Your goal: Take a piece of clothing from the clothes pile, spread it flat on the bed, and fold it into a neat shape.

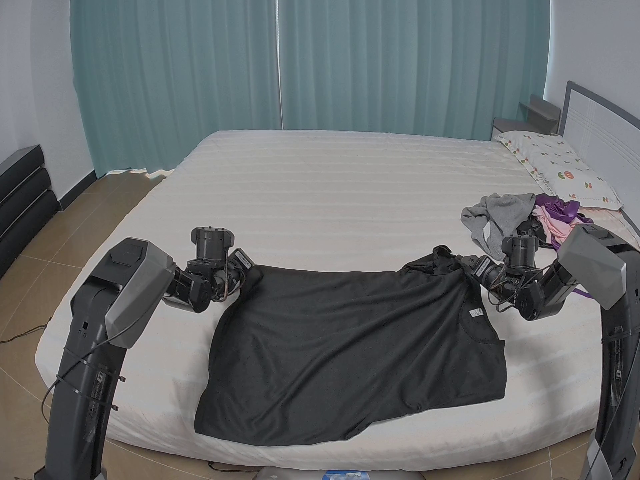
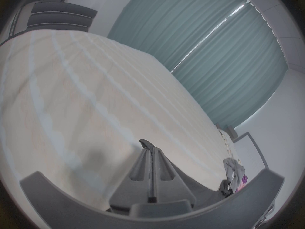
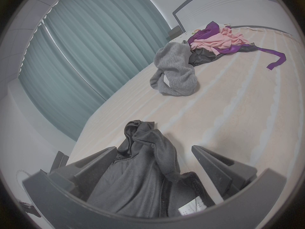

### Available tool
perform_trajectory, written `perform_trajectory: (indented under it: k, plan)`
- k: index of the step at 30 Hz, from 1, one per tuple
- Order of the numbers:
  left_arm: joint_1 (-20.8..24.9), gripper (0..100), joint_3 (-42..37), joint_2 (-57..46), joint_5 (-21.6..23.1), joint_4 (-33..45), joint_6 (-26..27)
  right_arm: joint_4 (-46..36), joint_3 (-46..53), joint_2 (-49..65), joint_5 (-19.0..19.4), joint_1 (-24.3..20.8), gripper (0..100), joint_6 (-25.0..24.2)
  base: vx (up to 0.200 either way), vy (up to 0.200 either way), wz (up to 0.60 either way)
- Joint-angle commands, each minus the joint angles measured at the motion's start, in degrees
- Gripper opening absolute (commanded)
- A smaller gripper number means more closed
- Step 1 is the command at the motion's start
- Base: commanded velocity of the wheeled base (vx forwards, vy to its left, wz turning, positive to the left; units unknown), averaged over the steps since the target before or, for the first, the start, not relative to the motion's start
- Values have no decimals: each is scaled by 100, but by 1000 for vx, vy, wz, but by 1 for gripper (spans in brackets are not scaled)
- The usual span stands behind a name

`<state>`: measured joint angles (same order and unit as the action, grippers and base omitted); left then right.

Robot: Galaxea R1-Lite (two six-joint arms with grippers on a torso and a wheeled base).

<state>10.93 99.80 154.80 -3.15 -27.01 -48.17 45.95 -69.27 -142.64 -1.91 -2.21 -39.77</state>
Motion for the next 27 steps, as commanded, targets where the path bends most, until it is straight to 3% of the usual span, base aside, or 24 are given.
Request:
perform_trajectory:
  k: [1, 10, 11, 20, 27]
  plan:
    - [-197, 0, 232, -248, -55, -6, 0, -253, -439, -334, -11, -8, 100, 136, 0, 0, 0]
    - [-320, 0, 593, -424, -81, 56, 18, -868, -1493, -941, -81, -34, 100, 312, 0, 0, 0]
    - [-320, 0, 602, -424, -81, 56, 35, -877, -1607, -1020, -81, -43, 0, 303, 0, 0, 0]
    - [-329, 0, 610, -415, -90, 109, 396, -771, -2170, -1099, -72, -17, 0, 241, 0, 0, 0]
    - [-338, 0, 610, -424, -99, 100, 422, -86, -2152, -923, -81, 27, 0, 241, 0, 0, 0]
